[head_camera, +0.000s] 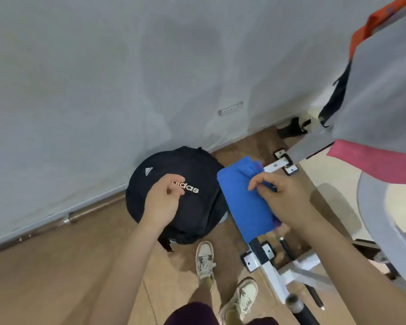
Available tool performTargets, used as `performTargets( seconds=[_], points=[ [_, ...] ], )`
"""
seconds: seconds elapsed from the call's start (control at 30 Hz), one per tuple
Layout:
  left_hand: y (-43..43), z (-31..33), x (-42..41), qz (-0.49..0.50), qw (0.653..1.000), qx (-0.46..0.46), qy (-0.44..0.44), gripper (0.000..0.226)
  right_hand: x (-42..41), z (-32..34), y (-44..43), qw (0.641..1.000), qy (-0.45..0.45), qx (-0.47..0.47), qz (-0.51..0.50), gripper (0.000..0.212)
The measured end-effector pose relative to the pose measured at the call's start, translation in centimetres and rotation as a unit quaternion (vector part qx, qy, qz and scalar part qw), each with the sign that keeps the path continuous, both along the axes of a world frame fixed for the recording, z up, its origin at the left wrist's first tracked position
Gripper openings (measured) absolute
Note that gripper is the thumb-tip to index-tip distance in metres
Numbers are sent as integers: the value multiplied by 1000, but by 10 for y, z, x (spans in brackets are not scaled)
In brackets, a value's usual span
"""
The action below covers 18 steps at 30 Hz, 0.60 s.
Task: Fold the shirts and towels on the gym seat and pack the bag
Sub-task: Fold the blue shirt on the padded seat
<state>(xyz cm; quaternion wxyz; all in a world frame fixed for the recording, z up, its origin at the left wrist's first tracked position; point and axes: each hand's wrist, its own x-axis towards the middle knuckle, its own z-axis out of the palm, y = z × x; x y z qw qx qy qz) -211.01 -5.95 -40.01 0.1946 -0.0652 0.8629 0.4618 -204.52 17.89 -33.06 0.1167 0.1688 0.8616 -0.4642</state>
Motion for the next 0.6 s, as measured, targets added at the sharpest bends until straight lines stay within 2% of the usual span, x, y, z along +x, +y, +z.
performTargets(
  seconds=[0.17,0.3,0.37,0.5,0.53,0.6],
  points=[
    [-20,-118,0,-81,988,-123,-36,32,-53,-87,2,986,-86,142,-3,29],
    [-34,-200,-19,-108,964,-231,-81,55,-96,-146,-14,963,-131,219,88,32],
    [-30,-228,-18,-136,950,-259,-112,58,-116,-184,-28,948,-127,258,139,35],
    [-20,-259,-14,-194,937,-261,-125,59,-143,-246,-69,883,-148,340,287,61],
    [-27,-264,-20,-184,946,-241,-118,58,-147,-258,-78,857,-166,370,317,72],
    [-52,-267,-38,-71,975,-198,-72,53,-150,-275,-91,810,-200,425,351,89]
  ],
)
